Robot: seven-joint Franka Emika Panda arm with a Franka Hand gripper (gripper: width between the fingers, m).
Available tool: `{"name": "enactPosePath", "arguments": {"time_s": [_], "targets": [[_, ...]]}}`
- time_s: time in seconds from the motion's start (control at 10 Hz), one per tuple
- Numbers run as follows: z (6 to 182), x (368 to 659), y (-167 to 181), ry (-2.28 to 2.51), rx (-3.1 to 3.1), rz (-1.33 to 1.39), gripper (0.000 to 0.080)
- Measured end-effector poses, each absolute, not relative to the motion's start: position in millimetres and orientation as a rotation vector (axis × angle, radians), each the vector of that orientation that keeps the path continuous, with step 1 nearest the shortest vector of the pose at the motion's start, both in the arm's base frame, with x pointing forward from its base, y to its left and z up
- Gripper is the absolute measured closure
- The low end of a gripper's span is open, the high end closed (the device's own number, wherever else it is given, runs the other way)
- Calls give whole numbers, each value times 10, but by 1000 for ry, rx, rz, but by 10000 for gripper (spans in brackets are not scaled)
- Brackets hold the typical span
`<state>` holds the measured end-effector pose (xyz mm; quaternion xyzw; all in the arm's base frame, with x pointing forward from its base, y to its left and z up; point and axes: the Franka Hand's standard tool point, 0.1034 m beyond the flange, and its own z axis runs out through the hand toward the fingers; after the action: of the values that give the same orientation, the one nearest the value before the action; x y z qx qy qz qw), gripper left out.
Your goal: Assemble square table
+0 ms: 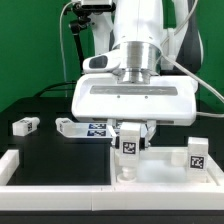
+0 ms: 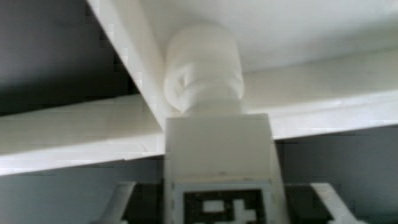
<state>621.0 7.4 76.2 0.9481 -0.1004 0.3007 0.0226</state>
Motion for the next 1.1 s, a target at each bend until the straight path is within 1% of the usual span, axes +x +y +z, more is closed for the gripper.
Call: {"name": "enactPosePath", "arguments": {"time_s": [0.3,0.7,1.1], "targets": [[709,6199,62,-319,2935,921,515],[584,6076,85,-307,2939,895,515],[570,6085,88,-342,2940,886,515]]}}
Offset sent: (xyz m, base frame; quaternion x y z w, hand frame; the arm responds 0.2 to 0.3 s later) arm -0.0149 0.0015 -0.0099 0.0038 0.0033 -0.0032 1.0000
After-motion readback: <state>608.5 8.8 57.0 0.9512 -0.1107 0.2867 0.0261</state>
